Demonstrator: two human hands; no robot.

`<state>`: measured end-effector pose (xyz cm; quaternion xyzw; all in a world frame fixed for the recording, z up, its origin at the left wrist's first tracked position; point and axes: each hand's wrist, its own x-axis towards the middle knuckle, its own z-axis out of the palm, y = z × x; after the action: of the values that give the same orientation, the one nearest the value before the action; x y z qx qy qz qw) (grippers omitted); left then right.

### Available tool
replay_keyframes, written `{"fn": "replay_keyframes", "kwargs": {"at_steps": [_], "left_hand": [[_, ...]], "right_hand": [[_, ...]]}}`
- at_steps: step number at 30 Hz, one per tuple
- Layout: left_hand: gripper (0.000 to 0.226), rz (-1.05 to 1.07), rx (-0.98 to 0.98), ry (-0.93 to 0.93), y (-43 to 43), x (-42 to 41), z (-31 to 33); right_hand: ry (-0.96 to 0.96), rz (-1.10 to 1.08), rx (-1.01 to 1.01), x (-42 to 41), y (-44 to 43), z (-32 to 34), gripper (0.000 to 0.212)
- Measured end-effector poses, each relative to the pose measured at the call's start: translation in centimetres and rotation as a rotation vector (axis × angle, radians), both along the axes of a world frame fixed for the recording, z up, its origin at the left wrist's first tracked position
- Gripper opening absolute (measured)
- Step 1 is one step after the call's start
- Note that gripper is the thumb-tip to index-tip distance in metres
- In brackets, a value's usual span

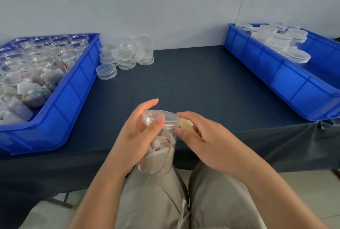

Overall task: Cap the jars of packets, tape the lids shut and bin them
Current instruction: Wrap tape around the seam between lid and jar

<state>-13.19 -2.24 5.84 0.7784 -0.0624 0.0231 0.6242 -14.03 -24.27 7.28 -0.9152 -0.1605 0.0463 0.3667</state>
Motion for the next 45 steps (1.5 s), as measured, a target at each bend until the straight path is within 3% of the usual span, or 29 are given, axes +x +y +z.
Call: {"fn": "replay_keyframes", "kwargs": {"at_steps": [7, 9, 12, 18, 22, 29, 33, 36, 41, 45], "left_hand": [[0.072, 0.122, 0.126, -0.082, -0.6, 0.6, -0.1], [0.07, 0.114, 0.118, -0.07, -0.2, 0.7, 0.1], [0.067, 0.094, 0.019, 0.0, 0.3, 0.6, 0.2], [0.07, 0.005, -0.287, 0.23, 0.9, 0.2, 0.8], [0.085, -0.079, -0.354, 0.238, 0.9, -0.1, 0.7], [0.086, -0.037, -0.187, 0.079, 0.7, 0.1, 0.9], [0.068, 0.159, 0.227, -0.137, -0.6, -0.4, 0.8], [0.06, 0.29, 0.483, -0.287, -2.3, -1.3, 0.5], [0.056, 0.317, 0.455, -0.192, -2.7, -2.2, 1.2], [0.067, -0.026, 0.147, -0.122, -4.0, -5.6, 1.9]], "right_hand": [[0.041, 0.002, 0.05, 0.1, -0.2, -0.1, 0.065], [0.031, 0.04, 0.006, 0.1, -0.9, 0.5, 0.058], [-0.01, 0.072, -0.028, 0.2, -1.2, 1.2, 0.035], [-0.036, 0.15, -0.104, 1.0, -2.5, 2.8, 0.023], [-0.066, 0.176, -0.106, 1.4, -2.0, 2.9, 0.019], [-0.2, 0.058, -0.11, 0.8, -0.2, 1.9, 0.019], [-0.249, -0.056, -0.382, 0.9, 0.8, 1.0, 0.025], [-0.232, -0.115, -0.497, 1.6, 1.4, 0.3, 0.017], [-0.225, -0.189, -0.639, 3.8, 2.5, -1.5, 0.028], [-0.223, -0.383, -0.659, 8.6, -0.6, -1.8, 0.017]]}}
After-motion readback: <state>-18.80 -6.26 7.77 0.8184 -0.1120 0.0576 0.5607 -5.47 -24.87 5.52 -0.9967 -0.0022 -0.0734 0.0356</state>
